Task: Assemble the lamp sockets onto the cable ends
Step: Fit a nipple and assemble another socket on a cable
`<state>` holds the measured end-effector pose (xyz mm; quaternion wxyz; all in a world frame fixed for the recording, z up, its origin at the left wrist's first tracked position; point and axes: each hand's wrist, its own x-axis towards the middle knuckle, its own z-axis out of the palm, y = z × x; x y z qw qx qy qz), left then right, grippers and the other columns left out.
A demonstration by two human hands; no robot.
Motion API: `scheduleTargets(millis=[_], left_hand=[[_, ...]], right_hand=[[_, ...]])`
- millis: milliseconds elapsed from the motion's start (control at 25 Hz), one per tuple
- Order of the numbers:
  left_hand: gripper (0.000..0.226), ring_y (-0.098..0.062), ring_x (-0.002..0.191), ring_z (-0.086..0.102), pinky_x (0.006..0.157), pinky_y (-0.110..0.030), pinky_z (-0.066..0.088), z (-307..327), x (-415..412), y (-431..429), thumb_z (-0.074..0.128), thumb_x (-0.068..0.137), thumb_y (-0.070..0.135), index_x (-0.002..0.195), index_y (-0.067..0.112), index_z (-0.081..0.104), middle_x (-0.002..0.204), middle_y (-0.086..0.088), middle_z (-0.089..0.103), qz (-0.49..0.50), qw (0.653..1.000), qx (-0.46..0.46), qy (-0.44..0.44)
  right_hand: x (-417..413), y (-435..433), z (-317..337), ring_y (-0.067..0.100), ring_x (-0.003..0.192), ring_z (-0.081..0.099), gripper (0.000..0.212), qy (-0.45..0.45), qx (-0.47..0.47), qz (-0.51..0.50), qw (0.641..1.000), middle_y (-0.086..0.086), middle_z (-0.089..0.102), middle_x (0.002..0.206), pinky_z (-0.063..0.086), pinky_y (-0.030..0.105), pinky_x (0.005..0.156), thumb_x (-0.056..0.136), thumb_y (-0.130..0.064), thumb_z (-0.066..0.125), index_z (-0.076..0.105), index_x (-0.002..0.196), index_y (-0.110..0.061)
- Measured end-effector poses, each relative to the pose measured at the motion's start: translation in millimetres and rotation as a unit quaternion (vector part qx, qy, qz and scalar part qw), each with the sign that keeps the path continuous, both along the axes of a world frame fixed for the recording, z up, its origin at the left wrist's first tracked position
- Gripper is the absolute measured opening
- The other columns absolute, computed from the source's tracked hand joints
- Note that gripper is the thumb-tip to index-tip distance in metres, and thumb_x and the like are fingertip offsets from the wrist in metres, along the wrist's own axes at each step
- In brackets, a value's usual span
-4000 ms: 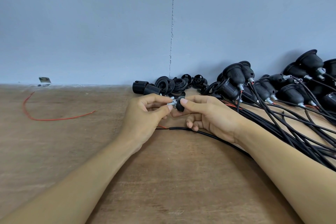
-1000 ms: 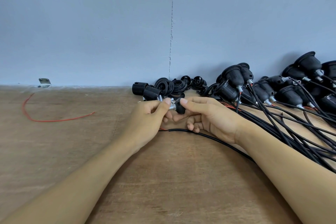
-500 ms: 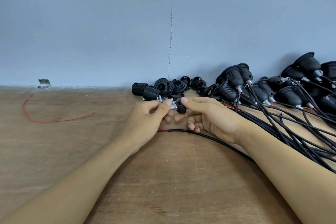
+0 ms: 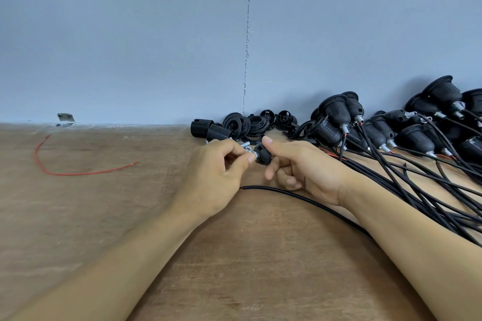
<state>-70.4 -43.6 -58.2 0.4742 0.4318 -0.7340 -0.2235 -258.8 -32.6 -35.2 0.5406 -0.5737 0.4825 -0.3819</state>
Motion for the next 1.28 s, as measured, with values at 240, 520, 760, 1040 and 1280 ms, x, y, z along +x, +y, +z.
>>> scheduleTargets(millis=[240, 520, 760, 1040, 1280], left_hand=[[0.013, 0.003, 0.078, 0.061, 0.070, -0.007, 0.040, -6, 2, -1, 0.079, 0.087, 0.028, 0.094, 0.034, 0.070, 0.081, 0.022, 0.070, -0.010, 1.000, -0.025, 0.000], [0.026, -0.003, 0.084, 0.062, 0.070, -0.010, 0.043, -13, -1, -5, 0.081, 0.082, 0.024, 0.103, 0.032, 0.067, 0.090, 0.016, 0.065, 0.001, 0.996, -0.082, -0.038], [0.033, -0.011, 0.097, 0.067, 0.087, -0.037, 0.057, -4, -5, 0, 0.081, 0.081, 0.022, 0.110, 0.025, 0.065, 0.103, 0.009, 0.067, 0.053, 0.994, -0.060, 0.077], [0.025, -0.002, 0.084, 0.061, 0.077, -0.011, 0.046, 4, -11, 16, 0.067, 0.081, 0.010, 0.105, 0.017, 0.067, 0.096, 0.009, 0.065, -0.020, 0.993, -0.106, 0.043], [0.031, 0.004, 0.060, 0.052, 0.061, -0.009, 0.040, 4, -17, 23, 0.063, 0.076, 0.060, 0.083, 0.030, 0.067, 0.067, 0.015, 0.060, -0.165, 0.977, 0.133, -0.008]], right_hand=[[0, 2, 5, 0.008, 0.047, 0.034, 0.039, 0.085, -0.052, -0.026, 0.995, 0.001, 0.061, 0.064, 0.025, 0.020, 0.046, 0.092, -0.053, 0.062, 0.063, 0.065, -0.025], [-1, 9, 33, 0.005, 0.079, 0.061, 0.054, 0.406, -0.038, 0.051, 0.912, -0.012, 0.065, 0.090, 0.050, 0.026, 0.081, 0.076, -0.057, 0.078, 0.059, 0.115, -0.024], [-12, 12, 41, 0.009, 0.078, 0.057, 0.013, 0.577, -0.013, 0.077, 0.813, -0.013, 0.062, 0.076, 0.046, 0.028, 0.077, 0.087, -0.033, 0.073, 0.071, 0.090, -0.021], [-33, -4, 45, -0.002, 0.050, 0.053, 0.010, 0.273, -0.157, -0.179, 0.932, -0.009, 0.071, 0.068, 0.043, 0.014, 0.055, 0.097, -0.023, 0.062, 0.068, 0.090, -0.020], [-32, -12, 39, 0.010, 0.045, 0.047, 0.008, -0.057, -0.188, -0.303, 0.932, 0.003, 0.068, 0.077, 0.045, 0.023, 0.046, 0.099, -0.013, 0.060, 0.063, 0.102, -0.006]])
